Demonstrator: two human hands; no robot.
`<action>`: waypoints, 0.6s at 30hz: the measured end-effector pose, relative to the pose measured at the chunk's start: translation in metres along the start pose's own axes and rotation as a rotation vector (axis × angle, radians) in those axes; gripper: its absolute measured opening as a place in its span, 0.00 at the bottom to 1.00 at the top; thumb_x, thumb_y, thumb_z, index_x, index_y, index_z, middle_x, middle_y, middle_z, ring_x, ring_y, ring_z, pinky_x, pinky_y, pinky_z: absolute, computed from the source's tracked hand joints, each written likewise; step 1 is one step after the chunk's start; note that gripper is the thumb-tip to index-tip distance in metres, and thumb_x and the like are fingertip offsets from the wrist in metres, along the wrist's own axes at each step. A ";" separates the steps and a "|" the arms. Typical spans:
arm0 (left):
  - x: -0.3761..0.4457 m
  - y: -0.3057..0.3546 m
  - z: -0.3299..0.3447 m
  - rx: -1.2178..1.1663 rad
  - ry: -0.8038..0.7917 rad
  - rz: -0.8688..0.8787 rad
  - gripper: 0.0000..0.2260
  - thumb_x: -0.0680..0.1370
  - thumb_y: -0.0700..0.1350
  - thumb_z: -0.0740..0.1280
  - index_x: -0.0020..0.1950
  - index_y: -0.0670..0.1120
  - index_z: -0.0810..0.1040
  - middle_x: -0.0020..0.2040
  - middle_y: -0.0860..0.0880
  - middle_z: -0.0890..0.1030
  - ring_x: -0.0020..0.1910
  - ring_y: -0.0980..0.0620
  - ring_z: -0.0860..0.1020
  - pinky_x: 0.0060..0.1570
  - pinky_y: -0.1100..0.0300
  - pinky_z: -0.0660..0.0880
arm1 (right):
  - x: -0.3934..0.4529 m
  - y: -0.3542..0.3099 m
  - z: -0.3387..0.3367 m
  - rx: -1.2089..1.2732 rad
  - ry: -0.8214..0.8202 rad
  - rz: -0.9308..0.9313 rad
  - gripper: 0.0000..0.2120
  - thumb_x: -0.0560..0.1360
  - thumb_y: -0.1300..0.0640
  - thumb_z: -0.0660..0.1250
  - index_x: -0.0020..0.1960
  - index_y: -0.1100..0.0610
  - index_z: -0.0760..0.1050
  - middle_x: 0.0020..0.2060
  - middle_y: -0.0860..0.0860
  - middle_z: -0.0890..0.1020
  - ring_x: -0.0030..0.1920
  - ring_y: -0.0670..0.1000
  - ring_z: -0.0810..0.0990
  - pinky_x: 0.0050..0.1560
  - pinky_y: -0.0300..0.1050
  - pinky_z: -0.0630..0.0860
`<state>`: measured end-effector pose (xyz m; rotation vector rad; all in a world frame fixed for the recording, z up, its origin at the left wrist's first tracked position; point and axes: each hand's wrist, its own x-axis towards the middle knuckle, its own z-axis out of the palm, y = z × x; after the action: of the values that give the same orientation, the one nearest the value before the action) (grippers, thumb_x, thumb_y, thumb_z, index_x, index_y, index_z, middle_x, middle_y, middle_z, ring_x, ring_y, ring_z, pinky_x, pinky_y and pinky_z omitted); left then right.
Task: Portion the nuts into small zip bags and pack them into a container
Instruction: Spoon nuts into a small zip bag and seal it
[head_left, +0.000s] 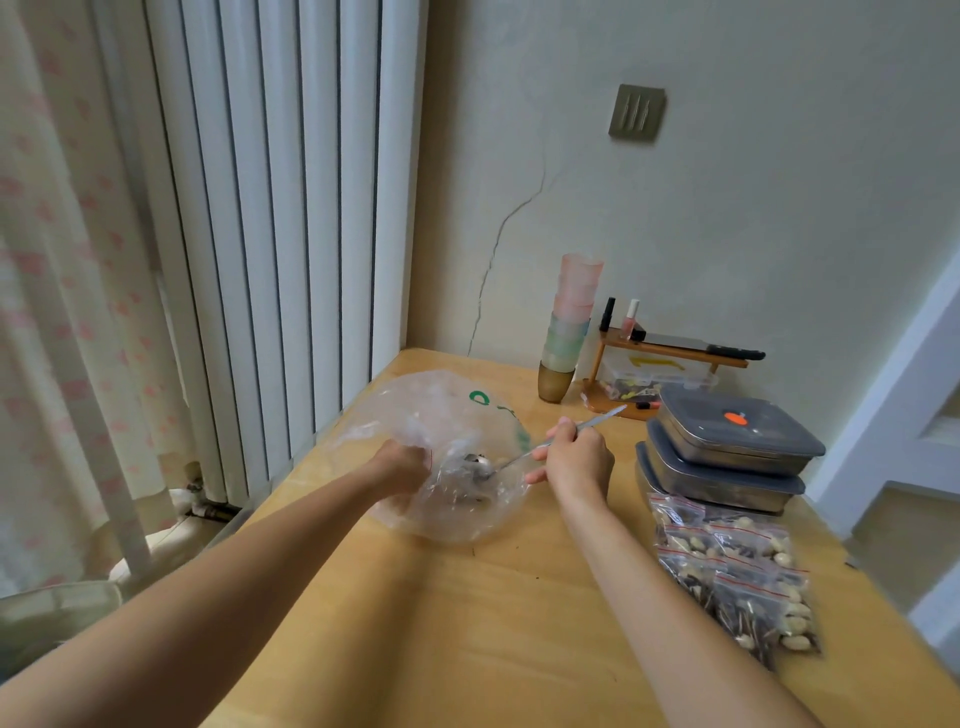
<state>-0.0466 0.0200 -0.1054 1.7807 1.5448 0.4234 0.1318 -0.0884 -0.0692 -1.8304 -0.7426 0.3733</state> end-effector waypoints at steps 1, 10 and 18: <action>-0.003 -0.001 -0.003 0.029 -0.017 0.010 0.15 0.86 0.40 0.53 0.69 0.37 0.73 0.58 0.43 0.79 0.53 0.46 0.75 0.41 0.65 0.69 | 0.002 -0.002 -0.001 -0.004 0.021 -0.010 0.20 0.86 0.52 0.51 0.46 0.59 0.78 0.32 0.53 0.85 0.29 0.55 0.84 0.40 0.45 0.76; -0.007 -0.009 -0.005 0.210 -0.160 -0.046 0.09 0.76 0.41 0.62 0.35 0.45 0.72 0.32 0.48 0.73 0.30 0.52 0.70 0.31 0.63 0.65 | 0.013 -0.011 -0.004 -0.043 0.029 -0.038 0.20 0.86 0.48 0.52 0.49 0.58 0.78 0.25 0.52 0.82 0.36 0.58 0.85 0.51 0.55 0.82; 0.010 -0.013 -0.007 0.051 -0.075 0.069 0.16 0.71 0.52 0.79 0.43 0.41 0.79 0.43 0.45 0.79 0.39 0.49 0.76 0.38 0.60 0.73 | 0.012 -0.020 -0.009 0.003 0.084 -0.093 0.22 0.86 0.51 0.50 0.49 0.61 0.79 0.31 0.54 0.84 0.27 0.52 0.83 0.38 0.43 0.75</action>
<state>-0.0579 0.0317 -0.1116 1.8720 1.4580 0.3487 0.1398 -0.0821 -0.0464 -1.7907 -0.7653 0.2353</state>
